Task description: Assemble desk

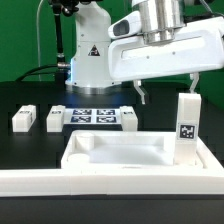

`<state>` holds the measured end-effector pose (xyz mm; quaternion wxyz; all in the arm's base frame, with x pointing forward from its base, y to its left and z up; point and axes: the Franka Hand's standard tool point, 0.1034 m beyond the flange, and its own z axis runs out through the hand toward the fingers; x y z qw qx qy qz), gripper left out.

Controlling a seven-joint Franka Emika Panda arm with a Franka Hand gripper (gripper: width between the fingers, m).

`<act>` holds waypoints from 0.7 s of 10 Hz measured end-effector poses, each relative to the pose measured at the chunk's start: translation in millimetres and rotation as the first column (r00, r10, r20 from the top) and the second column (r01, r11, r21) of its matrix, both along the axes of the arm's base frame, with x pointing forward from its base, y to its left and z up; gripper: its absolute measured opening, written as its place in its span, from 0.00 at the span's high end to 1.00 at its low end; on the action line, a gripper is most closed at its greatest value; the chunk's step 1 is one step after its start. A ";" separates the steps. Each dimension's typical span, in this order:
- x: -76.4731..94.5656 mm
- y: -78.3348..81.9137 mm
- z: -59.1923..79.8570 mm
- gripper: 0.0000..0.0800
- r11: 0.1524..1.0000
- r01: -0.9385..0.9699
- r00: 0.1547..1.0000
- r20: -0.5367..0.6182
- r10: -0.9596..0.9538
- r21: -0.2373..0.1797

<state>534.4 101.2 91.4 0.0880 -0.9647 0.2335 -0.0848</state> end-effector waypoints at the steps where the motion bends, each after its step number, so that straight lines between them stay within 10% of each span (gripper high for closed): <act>1: 0.0 -0.2 -0.1 0.19 0.999 -0.043 0.999 0.005 0.043 -0.010; 5: -38.5 -51.6 -29.9 0.19 0.861 -0.496 0.868 -0.051 0.493 -0.113; 7: -44.1 -53.0 -38.0 0.19 0.822 -0.554 0.832 -0.075 0.549 -0.132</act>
Offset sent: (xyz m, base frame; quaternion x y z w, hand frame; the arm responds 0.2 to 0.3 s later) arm -0.0607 -0.0436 -0.0282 0.0141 -0.1027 -0.3044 0.9469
